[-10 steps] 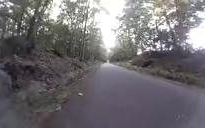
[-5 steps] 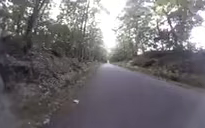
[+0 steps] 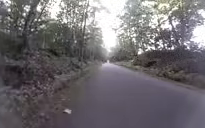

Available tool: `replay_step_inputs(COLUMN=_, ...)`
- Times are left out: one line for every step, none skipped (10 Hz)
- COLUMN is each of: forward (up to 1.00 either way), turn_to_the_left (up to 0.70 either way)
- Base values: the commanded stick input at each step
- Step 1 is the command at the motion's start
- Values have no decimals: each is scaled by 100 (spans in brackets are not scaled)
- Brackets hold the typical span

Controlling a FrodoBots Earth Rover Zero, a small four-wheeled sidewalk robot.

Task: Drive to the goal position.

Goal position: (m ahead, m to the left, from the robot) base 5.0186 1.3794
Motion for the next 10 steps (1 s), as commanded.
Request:
replay_step_inputs(forward=70, turn_to_the_left=-1)
replay_step_inputs(forward=70, turn_to_the_left=-1)
replay_step_inputs(forward=70, turn_to_the_left=-1)
replay_step_inputs(forward=70, turn_to_the_left=-1)
replay_step_inputs(forward=70, turn_to_the_left=-1)
replay_step_inputs(forward=70, turn_to_the_left=-1)
replay_step_inputs(forward=70, turn_to_the_left=-1)
replay_step_inputs(forward=70, turn_to_the_left=-1)
replay_step_inputs(forward=70, turn_to_the_left=-1)
replay_step_inputs(forward=70, turn_to_the_left=-1)
